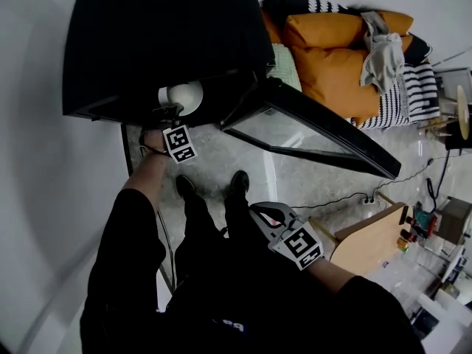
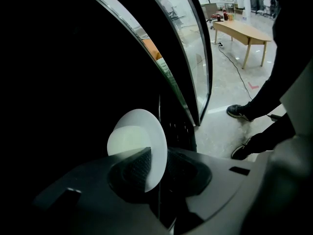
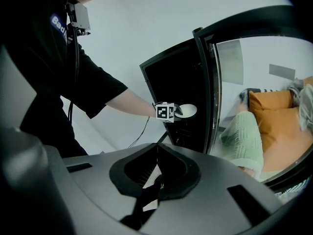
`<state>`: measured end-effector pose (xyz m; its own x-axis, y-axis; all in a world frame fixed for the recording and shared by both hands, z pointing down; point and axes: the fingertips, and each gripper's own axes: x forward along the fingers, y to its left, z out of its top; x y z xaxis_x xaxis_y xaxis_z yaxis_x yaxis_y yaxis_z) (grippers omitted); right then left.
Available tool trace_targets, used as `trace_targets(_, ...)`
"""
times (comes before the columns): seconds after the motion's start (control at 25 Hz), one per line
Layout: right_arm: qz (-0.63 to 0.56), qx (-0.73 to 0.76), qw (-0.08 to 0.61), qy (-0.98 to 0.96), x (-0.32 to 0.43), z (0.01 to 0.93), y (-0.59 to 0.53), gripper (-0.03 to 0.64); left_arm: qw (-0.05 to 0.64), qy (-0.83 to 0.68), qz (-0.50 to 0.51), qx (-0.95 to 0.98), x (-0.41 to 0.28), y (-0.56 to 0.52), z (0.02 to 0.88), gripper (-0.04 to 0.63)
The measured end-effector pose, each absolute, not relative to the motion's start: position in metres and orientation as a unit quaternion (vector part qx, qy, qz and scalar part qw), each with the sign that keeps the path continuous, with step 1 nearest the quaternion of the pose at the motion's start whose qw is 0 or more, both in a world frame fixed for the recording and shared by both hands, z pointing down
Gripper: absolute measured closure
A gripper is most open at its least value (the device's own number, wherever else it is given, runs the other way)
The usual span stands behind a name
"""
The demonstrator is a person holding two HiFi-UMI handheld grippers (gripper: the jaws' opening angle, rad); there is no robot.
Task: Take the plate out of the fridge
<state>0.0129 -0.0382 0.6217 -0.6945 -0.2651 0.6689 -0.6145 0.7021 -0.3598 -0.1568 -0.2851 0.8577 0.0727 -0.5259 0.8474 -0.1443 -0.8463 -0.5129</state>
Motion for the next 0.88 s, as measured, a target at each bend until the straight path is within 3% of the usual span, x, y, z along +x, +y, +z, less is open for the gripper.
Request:
trace_targets(0.44,0.285,0.253,0.299,-0.875,0.011,0.622,-0.038,0.607,0.173,0.221,-0.638,-0.717,-0.152,-0.266,0.85,0.509)
trace_targets(0.88,0.266,0.245,0.298,-0.883,0.002,0.612,-0.042,0.607,0.233,0.242,-0.625,-0.705,-0.15,-0.263,0.812,0.565)
